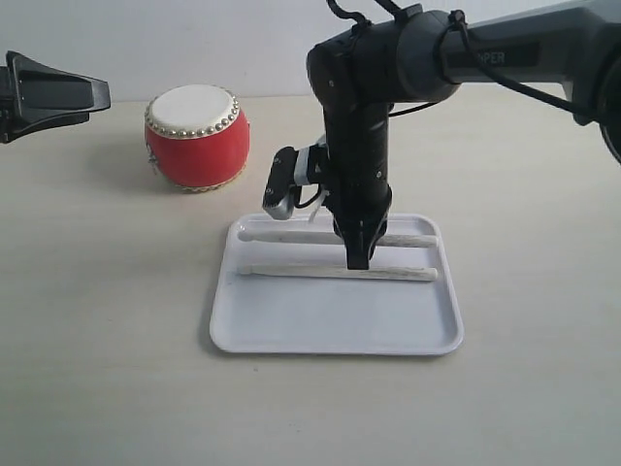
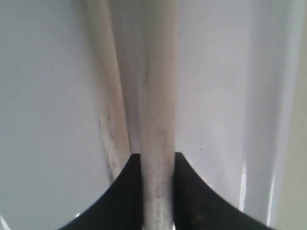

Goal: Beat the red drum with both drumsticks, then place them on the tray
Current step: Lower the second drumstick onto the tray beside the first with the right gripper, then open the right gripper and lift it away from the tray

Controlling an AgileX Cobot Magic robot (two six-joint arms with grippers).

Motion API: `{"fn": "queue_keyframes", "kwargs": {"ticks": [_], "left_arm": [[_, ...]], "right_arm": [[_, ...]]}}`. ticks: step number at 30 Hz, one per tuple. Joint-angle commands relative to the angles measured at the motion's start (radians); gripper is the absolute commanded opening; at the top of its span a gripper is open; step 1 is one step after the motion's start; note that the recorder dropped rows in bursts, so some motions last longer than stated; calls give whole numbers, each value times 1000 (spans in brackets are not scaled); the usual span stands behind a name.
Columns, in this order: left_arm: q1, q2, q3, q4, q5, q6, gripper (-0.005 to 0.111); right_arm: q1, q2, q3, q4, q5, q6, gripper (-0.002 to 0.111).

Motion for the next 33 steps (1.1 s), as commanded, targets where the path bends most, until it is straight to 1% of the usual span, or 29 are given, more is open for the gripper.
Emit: {"fn": "queue_keyframes", "kwargs": {"ticks": [1,17,18,20,21,22,23,24,25,26,28,31,33], "left_arm": [[2,-12,2,-7,24,-3,71],[2,-12,2,-7,26,-3,71],[2,-12,2,-7,26,-3,71],[2,-12,2,-7,26,-3,71],[2,-12,2,-7,26,-3,71],[2,-12,2,-7,26,-3,71],[2,-12,2,-7,26,-3,71],[2,-12,2,-7,26,-3,71],[2,-12,2,-7,26,-3,71],[2,-12,2,-7,26,-3,71],[2,-12,2,-5,26,-3,71],[2,-12,2,-3,26,-3,71],[2,-12,2,-3,26,-3,71]], "right_arm": [[-1,22,-7,-9,-22,4,0],[-1,27,-7,-7,-22,4,1],[-1,27,-7,-5,-22,4,2],[-1,27,-7,-5,-24,4,11],[-1,27,-7,-3,-25,4,17],[-1,27,-7,-3,-25,4,19],[-1,27,-7,-3,-25,4,25],[-1,25,-7,-3,-27,4,27],[-1,20,-7,-3,-30,18,33],[-1,11,-7,-1,-32,21,35],[-1,-19,-7,5,-32,34,38],[-1,-99,-7,27,-32,53,38],[-1,-171,-7,31,-32,108,38]]}}
